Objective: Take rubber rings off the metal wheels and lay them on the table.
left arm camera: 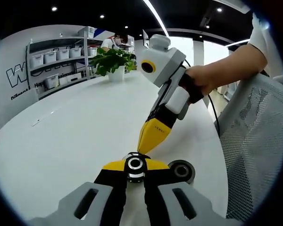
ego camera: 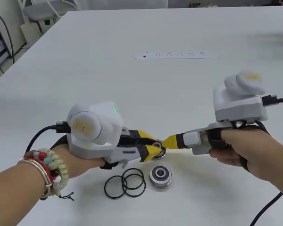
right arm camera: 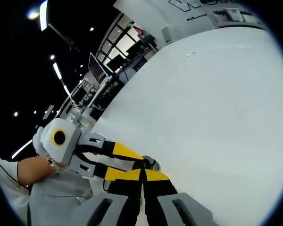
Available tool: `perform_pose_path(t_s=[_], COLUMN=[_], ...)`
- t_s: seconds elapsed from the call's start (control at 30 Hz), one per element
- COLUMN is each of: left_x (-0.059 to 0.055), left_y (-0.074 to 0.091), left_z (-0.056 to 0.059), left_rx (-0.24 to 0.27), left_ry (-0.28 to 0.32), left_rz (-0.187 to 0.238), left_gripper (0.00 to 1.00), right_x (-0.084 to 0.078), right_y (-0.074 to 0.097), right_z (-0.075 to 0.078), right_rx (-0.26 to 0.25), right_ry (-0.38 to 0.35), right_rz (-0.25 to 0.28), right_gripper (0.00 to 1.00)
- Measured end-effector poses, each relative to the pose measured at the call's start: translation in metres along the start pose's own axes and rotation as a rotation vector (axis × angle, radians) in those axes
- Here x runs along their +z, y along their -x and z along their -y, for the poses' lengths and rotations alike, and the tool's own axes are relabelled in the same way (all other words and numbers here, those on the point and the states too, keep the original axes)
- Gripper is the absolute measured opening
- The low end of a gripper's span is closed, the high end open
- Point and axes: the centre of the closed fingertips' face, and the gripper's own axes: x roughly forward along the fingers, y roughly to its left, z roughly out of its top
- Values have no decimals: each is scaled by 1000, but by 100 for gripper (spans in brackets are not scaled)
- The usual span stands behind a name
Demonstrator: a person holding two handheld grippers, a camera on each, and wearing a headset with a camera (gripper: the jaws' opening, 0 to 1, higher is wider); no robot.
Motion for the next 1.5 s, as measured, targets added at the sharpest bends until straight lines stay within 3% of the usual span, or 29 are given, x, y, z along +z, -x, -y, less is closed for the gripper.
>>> perform_pose_path(t_s=[0.2,0.27,0.3,0.37,0.5,0.63,0.73,0.8,0.83,0.9,1.13,1.5], left_x=[0,0,0,0,0,0,1,2,4,14,34,63], left_y=[0,0,0,0,0,0,0,0,1,3,17,46], left_z=[0,0,0,0,0,0,2,2,4,5,1,5], left_rx=[0,0,0,0,0,9,5,2,-13,-25,-24,-55], left_ry=[1,2,2,5,7,5,-47,-49,-41,4,12,-55], left_rz=[1,1,1,2,3,-10,-20,-28,-26,18,63,59], left_gripper=[9,9,9,9,9,8,9,9,10,15,29,51], right_x=[3,1,13,10,7,5,1,2,2,3,8,20], right_y=[-1,-2,-3,-2,-3,-2,-3,-3,-3,-3,-2,5], right_z=[-4,-11,-21,-13,-12,-1,3,3,3,4,2,-9], right_rx=[8,49,92,36,34,-24,-47,-46,-47,-54,-50,-46], right_ry=[30,26,34,55,44,51,68,68,68,71,70,112], right_rz=[9,-4,72,36,35,23,4,5,6,8,23,59], right_gripper=[0,0,0,0,0,0,0,0,0,0,0,0])
